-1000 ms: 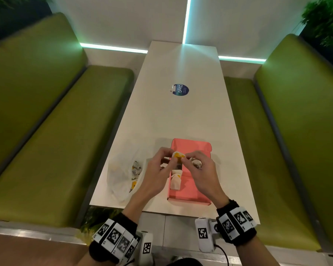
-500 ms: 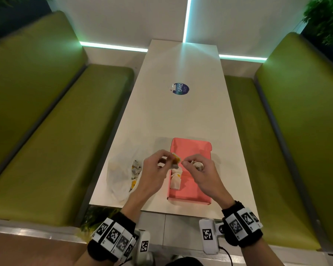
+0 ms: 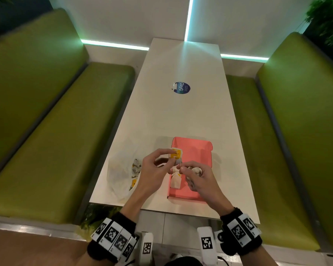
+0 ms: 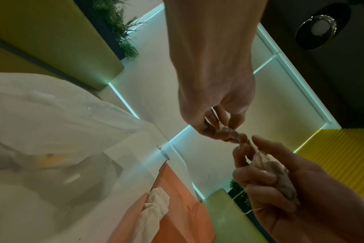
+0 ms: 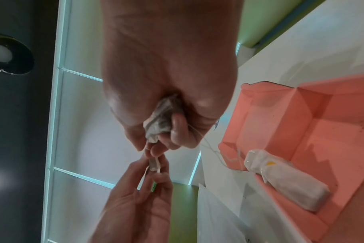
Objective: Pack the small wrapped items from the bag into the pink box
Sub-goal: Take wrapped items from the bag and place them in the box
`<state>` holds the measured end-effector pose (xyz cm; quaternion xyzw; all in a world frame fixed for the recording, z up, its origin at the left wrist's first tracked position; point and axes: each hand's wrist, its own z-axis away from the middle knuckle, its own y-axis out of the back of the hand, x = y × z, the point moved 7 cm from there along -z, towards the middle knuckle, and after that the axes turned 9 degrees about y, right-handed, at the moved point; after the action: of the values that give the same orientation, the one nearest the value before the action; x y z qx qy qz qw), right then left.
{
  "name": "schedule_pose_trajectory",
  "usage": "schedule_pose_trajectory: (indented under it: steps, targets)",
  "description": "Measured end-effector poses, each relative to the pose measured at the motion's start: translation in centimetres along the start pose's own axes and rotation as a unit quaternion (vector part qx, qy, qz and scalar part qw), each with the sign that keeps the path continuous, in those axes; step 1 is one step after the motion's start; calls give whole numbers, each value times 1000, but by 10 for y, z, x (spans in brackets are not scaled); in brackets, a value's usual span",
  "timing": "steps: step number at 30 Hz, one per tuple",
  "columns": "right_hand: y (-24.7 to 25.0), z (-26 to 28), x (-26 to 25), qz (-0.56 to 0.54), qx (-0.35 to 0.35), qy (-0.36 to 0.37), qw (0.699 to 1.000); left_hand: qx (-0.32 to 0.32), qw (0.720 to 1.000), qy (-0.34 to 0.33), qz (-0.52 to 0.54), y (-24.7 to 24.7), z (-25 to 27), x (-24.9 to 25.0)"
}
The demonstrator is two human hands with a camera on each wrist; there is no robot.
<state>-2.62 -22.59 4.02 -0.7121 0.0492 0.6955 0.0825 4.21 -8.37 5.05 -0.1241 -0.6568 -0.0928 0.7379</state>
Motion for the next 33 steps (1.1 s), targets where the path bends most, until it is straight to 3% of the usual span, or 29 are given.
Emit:
schedule_pose_trajectory:
  steps: [8,14,16,19,24,33]
  targets:
    - [-4,6,4,-11,18,11,1000,9,1000,-21,-7,-2,0,2]
    - [-13,24,4,79,-72,65,992,20,999,-38,-13,1,0,5]
    - [-3,23,-1,98,-31,80,991,24,999,-37,-23,3,-1,3]
    - [20,9,-9,99,92,83,987,14,999,-44,-25,0,1,-1]
    - [5,-4,-9,84,39,64,994,-31,998,-50,-30,-12,8,-2]
    - [6,2,-18,98,38,95,990,-70,980,-57,-177,-13,-2,8]
